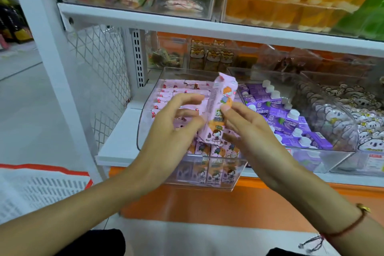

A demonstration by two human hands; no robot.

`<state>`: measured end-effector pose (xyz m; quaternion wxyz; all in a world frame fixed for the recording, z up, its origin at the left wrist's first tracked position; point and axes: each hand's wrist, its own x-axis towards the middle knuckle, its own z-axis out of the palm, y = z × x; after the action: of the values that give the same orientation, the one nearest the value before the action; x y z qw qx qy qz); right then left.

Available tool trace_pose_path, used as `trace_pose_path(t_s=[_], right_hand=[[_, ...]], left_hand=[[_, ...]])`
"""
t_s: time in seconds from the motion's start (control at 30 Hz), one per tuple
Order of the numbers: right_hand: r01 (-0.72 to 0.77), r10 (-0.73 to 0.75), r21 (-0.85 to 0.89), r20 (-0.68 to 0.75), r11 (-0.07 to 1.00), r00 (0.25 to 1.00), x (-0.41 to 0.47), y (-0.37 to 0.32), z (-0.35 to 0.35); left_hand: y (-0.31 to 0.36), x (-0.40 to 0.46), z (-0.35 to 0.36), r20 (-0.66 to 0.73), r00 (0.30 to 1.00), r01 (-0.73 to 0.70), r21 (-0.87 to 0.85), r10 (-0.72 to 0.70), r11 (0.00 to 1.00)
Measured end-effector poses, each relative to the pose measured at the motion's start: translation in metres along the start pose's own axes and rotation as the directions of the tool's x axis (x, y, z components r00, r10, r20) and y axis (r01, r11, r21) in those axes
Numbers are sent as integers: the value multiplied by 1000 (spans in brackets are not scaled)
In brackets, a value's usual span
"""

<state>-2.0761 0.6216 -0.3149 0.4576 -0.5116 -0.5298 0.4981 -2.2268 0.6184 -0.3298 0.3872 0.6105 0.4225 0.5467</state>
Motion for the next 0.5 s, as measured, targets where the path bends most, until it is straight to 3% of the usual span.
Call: trace_pose_path(t_s=[0.1, 0.27, 0.4, 0.5], right_hand=[[3, -3, 27, -19, 1000, 1000, 1, 2, 1], [61, -58, 113, -29, 992, 998, 0, 3, 1], [111, -134, 248, 80, 962, 988, 1, -6, -10], [164, -188, 221, 93, 961, 978, 1, -7, -11]], left_hand=[[-3, -4, 4, 62, 997, -36, 25, 35, 999], [-5, -2, 4, 21, 993, -121, 122, 119, 985], [-4, 0, 2, 98, 989, -117, 50, 111, 992], [-5, -1, 3, 135, 981, -154, 116, 138, 981]])
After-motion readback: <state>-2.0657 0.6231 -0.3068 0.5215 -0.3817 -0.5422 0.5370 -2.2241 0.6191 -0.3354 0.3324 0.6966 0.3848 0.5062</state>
